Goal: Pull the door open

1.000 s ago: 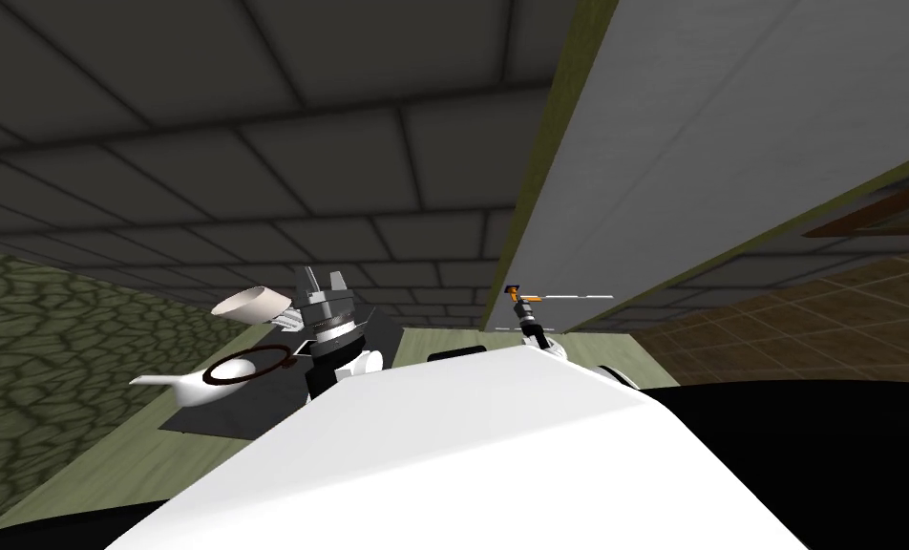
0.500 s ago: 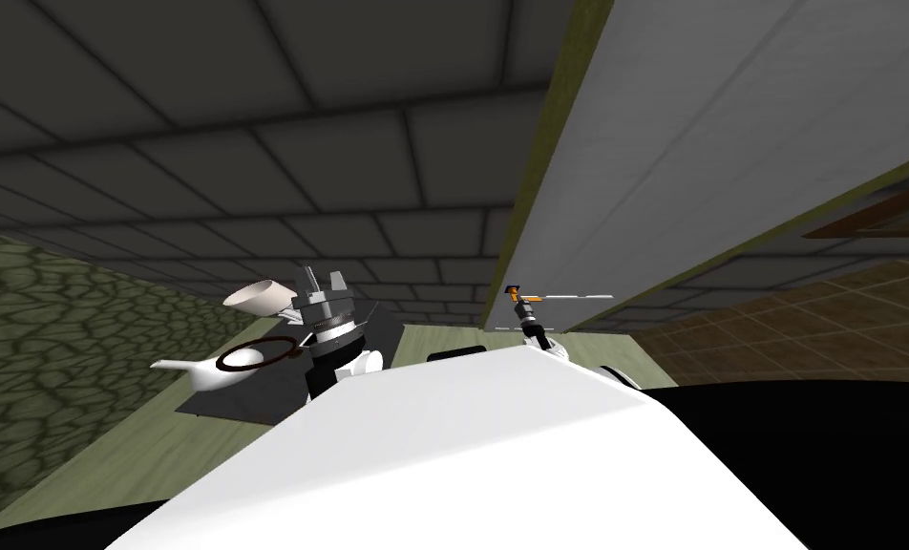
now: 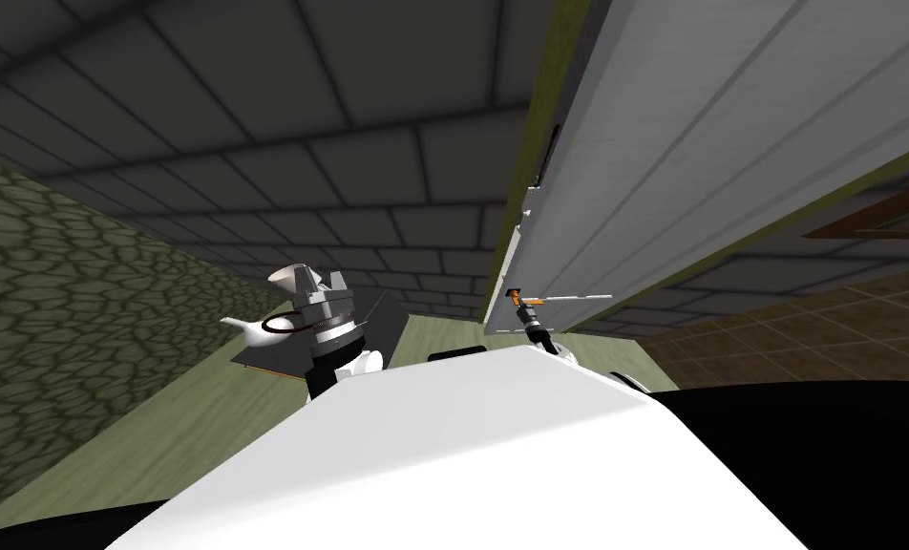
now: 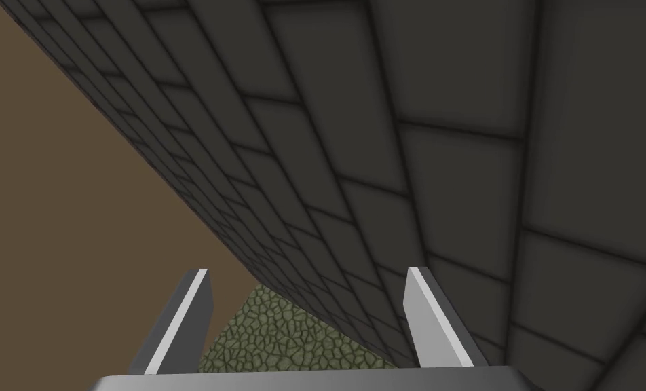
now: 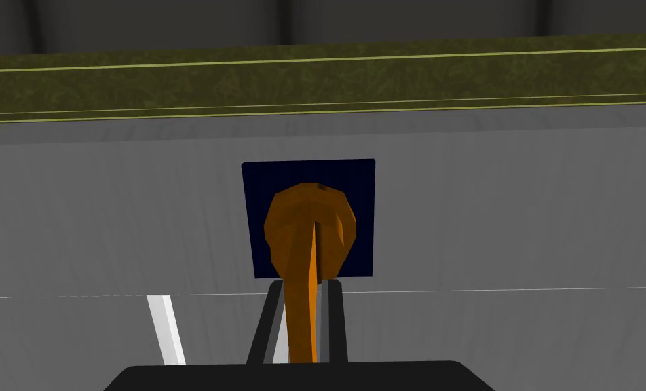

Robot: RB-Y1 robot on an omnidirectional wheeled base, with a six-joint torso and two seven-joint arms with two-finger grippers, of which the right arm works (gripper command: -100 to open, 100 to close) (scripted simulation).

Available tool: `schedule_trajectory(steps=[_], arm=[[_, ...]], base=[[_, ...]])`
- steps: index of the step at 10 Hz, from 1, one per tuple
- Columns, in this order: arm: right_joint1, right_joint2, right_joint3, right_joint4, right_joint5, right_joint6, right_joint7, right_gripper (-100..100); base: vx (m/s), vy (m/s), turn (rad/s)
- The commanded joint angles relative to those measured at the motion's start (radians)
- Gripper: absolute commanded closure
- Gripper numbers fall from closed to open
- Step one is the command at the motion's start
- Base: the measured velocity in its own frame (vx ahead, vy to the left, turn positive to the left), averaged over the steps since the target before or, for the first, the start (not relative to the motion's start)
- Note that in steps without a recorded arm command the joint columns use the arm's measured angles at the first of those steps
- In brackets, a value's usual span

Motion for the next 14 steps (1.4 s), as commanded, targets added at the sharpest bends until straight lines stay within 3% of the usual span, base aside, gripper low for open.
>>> schedule_trajectory(steps=[1, 3, 4, 11, 12, 13, 14], arm=[[0.010, -0.016, 0.013, 0.006, 0.006, -0.026, -0.020, 100], [0.022, -0.028, 0.026, 0.005, 0.011, -0.042, -0.036, 100], [0.014, -0.018, 0.026, 0.007, 0.012, -0.036, -0.029, 100], [0.049, -0.065, 0.072, 0.030, 0.024, -0.118, -0.082, 100], [0.052, -0.069, 0.075, 0.031, 0.025, -0.124, -0.086, 100], [0.056, -0.062, 0.076, 0.019, 0.026, -0.110, -0.080, 100], [0.075, -0.073, 0.087, 0.034, 0.026, -0.148, -0.092, 100]], base=[[-0.180, -0.066, 0.128], [-0.211, -0.063, 0.093], [-0.079, -0.015, 0.026], [-0.226, -0.066, 0.156], [-0.229, -0.083, 0.130], [-0.095, -0.021, 0.026], [-0.173, -0.062, 0.204]])
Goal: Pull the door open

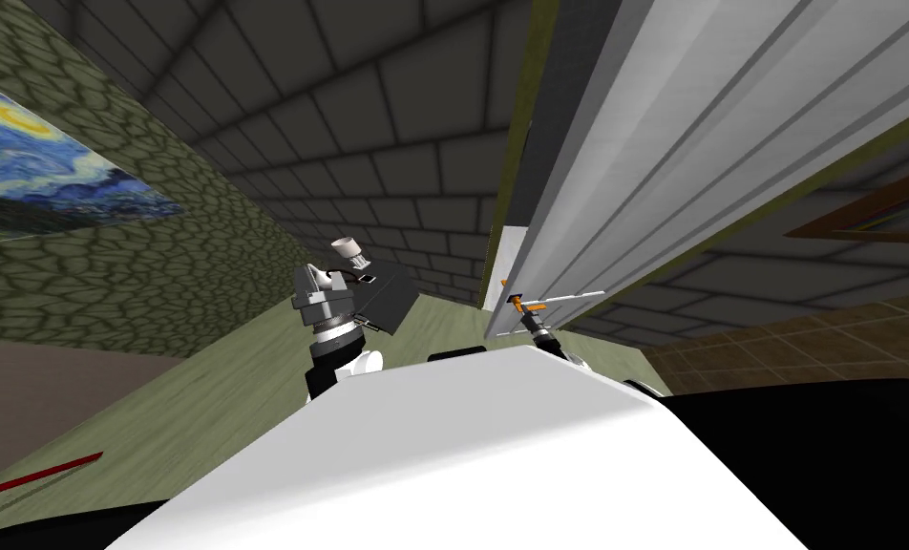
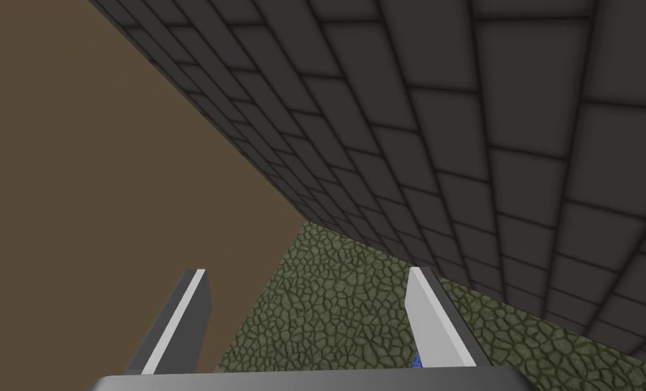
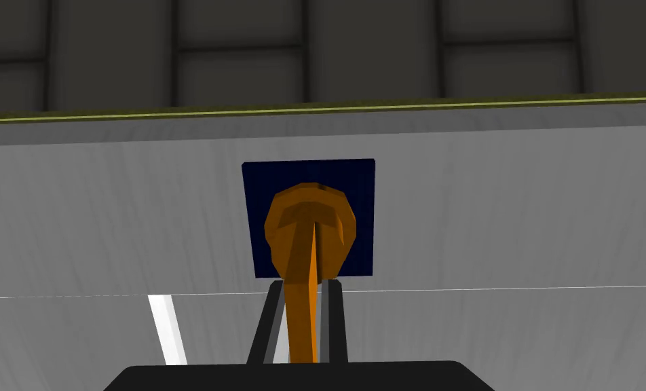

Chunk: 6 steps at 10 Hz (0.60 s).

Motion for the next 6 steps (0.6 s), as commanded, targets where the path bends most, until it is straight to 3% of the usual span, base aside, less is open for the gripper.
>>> schedule_trajectory(steps=[1, 4, 6], arm=[[0.011, -0.007, 0.006, 0.016, -0.001, -0.034, -0.009, 100], [0.042, -0.030, 0.020, 0.038, -0.004, -0.098, -0.028, 100], [0.042, -0.030, 0.020, 0.038, -0.004, -0.098, -0.028, 100]], base=[[-0.210, -0.096, 0.213], [-0.193, -0.092, 0.189], [-0.097, -0.021, 0.017]])
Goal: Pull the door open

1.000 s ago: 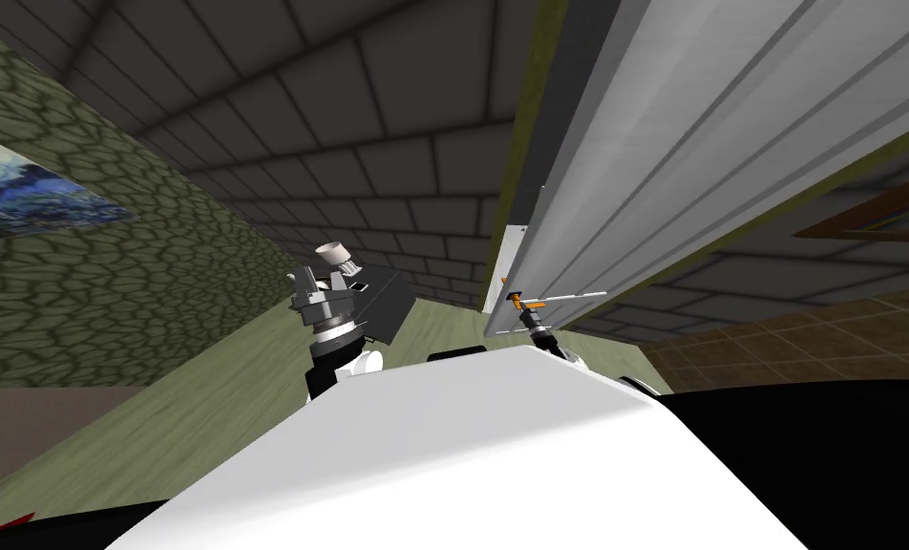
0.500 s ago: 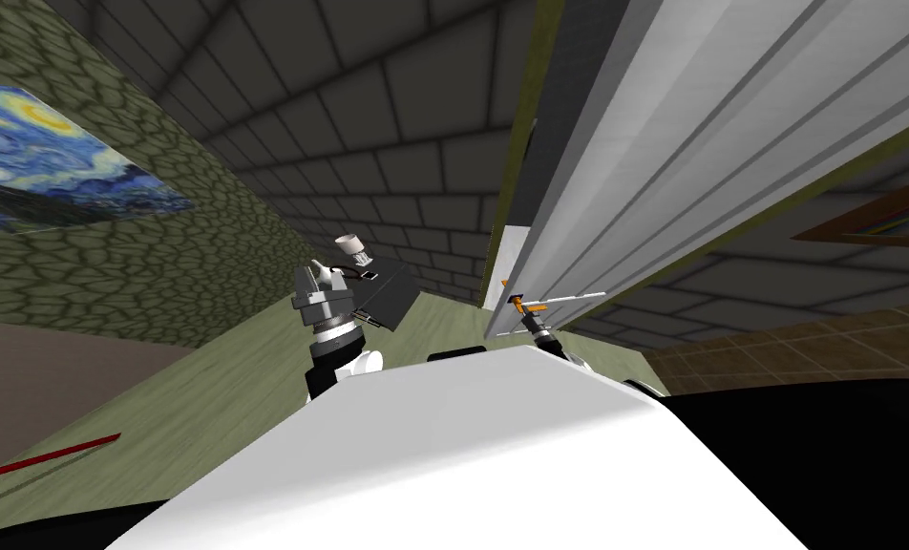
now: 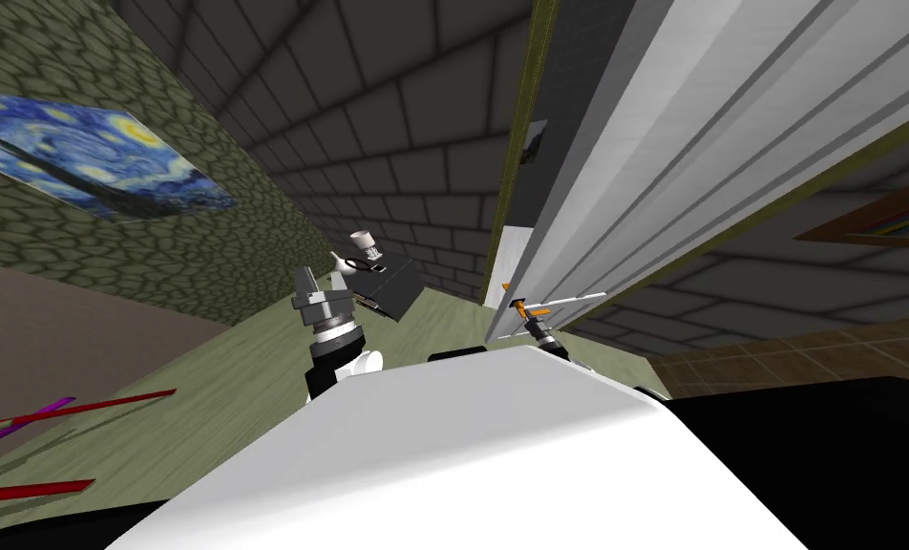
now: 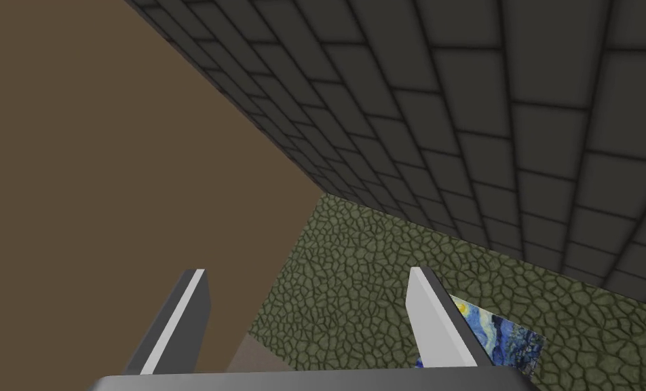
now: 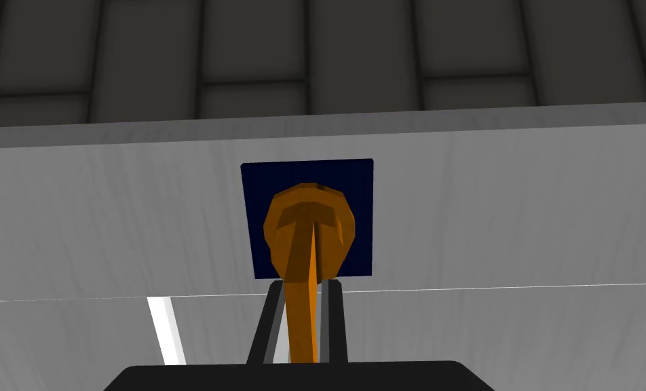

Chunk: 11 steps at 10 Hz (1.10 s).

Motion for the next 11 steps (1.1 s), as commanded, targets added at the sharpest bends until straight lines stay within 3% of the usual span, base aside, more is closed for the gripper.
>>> schedule_trajectory(steps=[1, 4, 5, 11], arm=[[0.006, -0.015, -0.003, 0.019, -0.006, -0.029, -0.008, 100], [0.031, -0.033, 0.008, 0.035, -0.008, -0.078, -0.023, 100], [0.021, -0.022, 0.010, 0.034, -0.005, -0.071, -0.019, 100], [0.046, -0.037, 0.028, 0.070, -0.015, -0.136, -0.029, 100]], base=[[-0.090, -0.002, 0.102], [-0.168, -0.062, 0.173], [-0.078, -0.017, 0.029], [-0.191, -0.069, 0.175]])
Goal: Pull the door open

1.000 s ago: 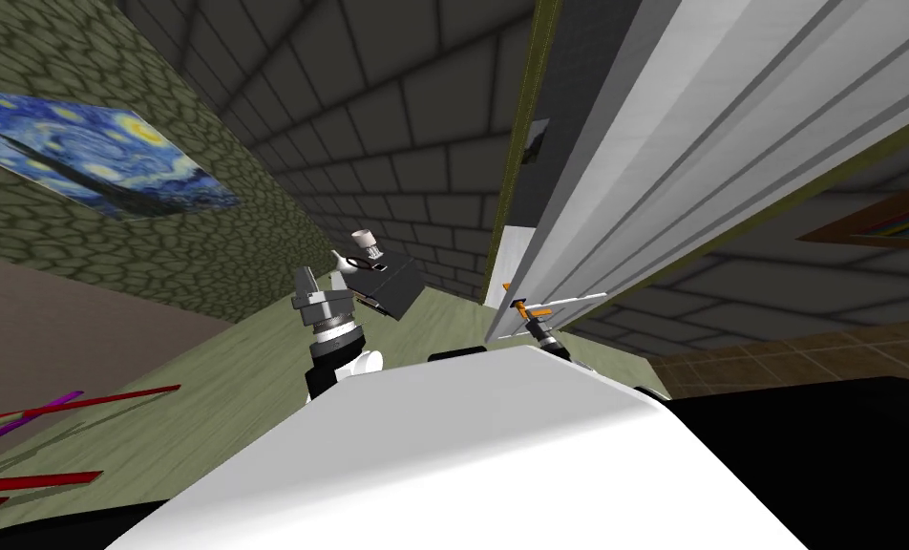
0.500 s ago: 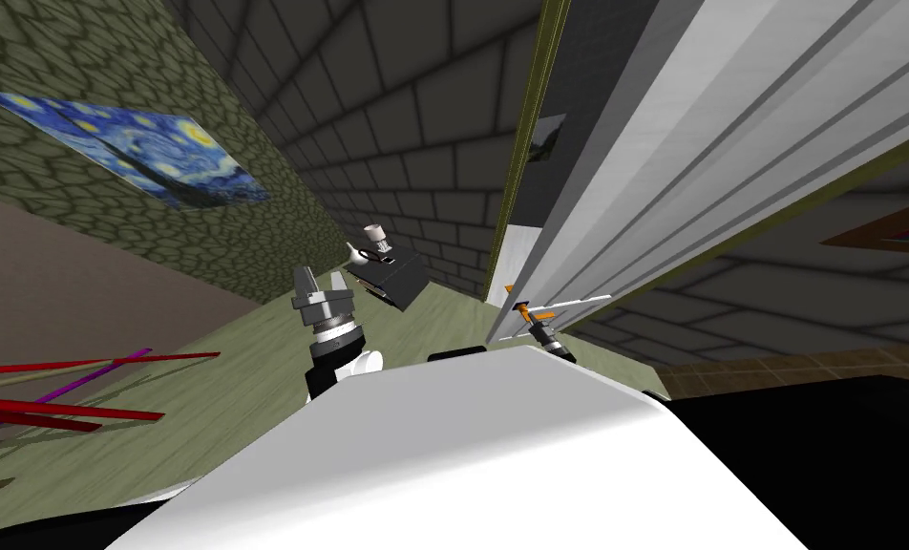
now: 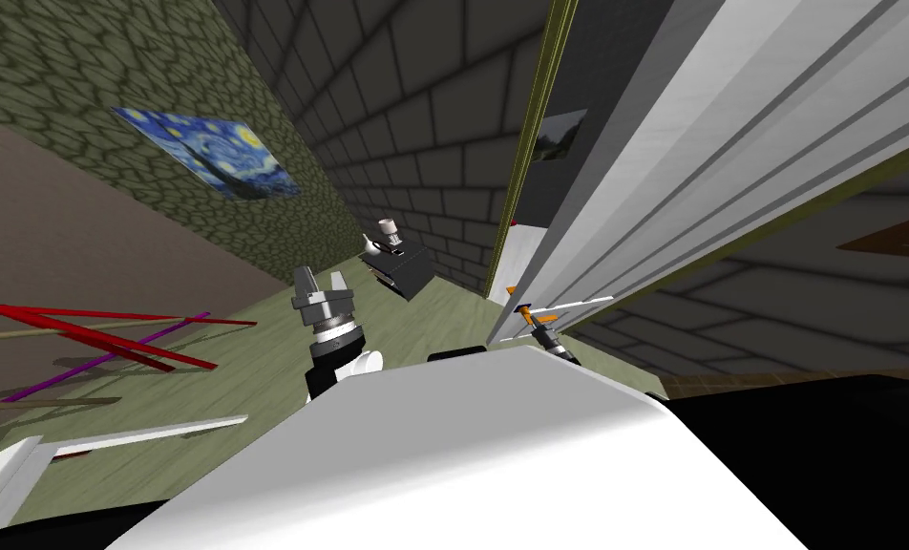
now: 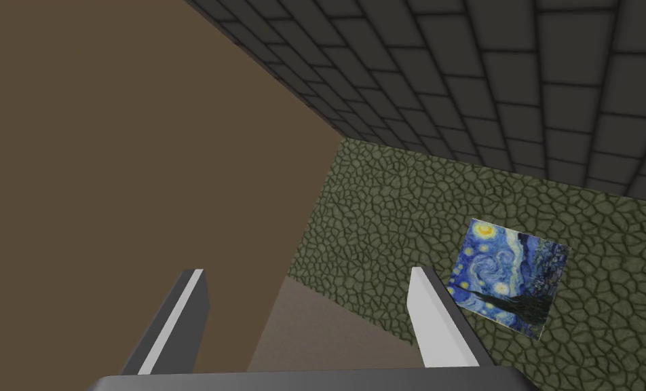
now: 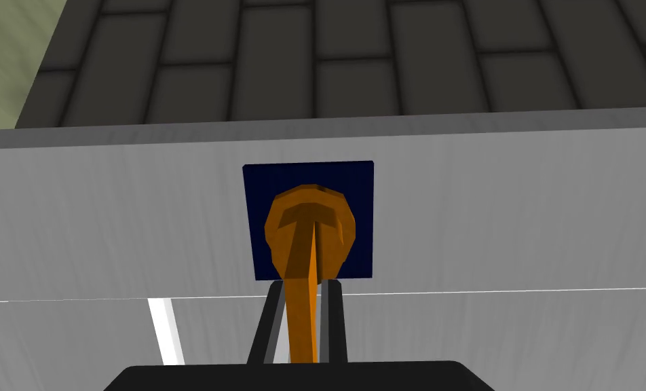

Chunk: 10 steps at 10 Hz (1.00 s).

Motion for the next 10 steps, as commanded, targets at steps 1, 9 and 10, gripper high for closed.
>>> schedule_trajectory(steps=[1, 9, 10], arm=[[0.010, -0.010, 0.000, 0.002, -0.006, -0.011, -0.003, 100], [0.000, -0.010, 0.016, 0.036, -0.004, -0.039, -0.010, 100], [-0.003, -0.011, 0.017, 0.040, -0.005, -0.040, -0.011, 100]], base=[[-0.214, -0.064, 0.158], [-0.189, -0.062, 0.138], [-0.228, -0.072, 0.152]])
